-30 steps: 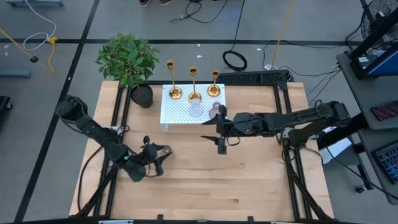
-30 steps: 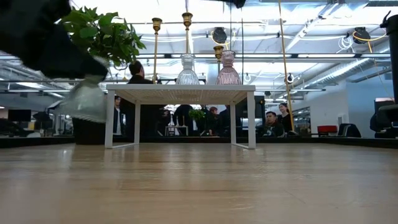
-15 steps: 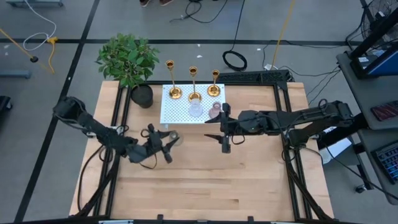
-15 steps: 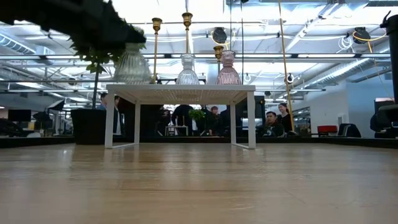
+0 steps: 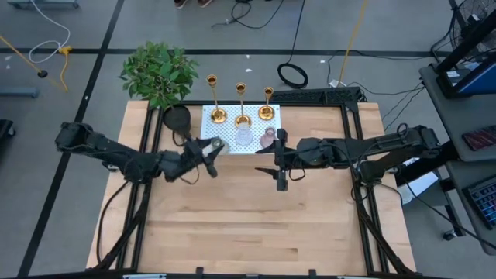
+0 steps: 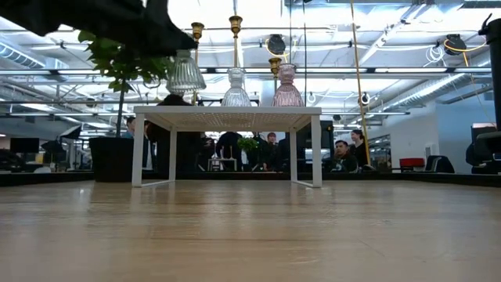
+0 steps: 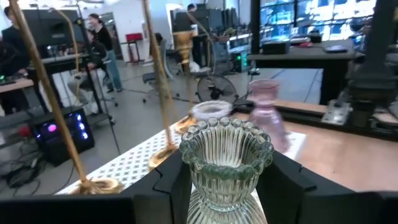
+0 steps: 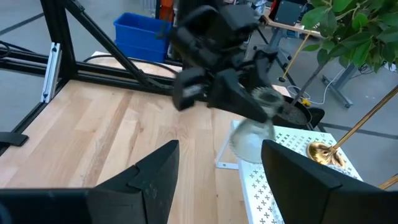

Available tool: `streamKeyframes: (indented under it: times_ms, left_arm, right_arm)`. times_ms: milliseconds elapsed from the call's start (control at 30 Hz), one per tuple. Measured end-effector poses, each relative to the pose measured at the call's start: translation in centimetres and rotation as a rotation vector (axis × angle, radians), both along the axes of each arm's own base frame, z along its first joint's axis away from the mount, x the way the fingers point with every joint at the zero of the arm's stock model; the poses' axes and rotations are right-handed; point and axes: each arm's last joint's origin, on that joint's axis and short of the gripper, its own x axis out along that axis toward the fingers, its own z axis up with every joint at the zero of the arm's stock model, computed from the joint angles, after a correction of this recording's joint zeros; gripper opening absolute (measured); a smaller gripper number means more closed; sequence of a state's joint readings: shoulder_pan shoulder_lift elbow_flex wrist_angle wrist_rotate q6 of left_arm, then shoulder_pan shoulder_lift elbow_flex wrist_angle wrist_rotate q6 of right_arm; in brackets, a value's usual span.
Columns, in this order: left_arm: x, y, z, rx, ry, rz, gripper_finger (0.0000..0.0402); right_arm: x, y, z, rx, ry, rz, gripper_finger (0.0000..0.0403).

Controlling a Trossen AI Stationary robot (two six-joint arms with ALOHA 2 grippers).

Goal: Pick & Place candle stick holders
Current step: Put the transparent candle holder on the shelf, then return to Home Position

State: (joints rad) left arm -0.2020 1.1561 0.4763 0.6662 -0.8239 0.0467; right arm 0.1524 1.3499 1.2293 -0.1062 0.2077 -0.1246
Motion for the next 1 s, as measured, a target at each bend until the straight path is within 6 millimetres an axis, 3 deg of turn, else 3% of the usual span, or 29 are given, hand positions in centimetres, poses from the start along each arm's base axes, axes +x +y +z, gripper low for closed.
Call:
streamKeyframes:
  times_ms: [233, 500, 800, 1000]
  left_arm:
    - [0.3, 3.0, -0.8, -0.044, 0.048, 0.049, 0.0165]
    - [0.2, 4.2, -1.3, -0.06, 0.091, 0.075, 0.0155]
    - [0.1, 4.9, -1.5, -0.062, 0.117, 0.089, 0.0229]
    - [0.0, 4.8, -1.4, -0.019, 0.142, 0.125, 0.0258]
  right_arm:
    - [0.0, 0.0, 0.0, 0.0, 0.002, 0.0, 0.0222]
    - [0.0, 0.0, -0.1, -0.018, 0.013, 0.002, 0.0222]
    - [-0.1, 0.0, -0.4, -0.025, 0.044, 0.002, 0.0224]
    - [-0.4, -0.1, -0.5, 0.007, 0.064, -0.01, 0.0239]
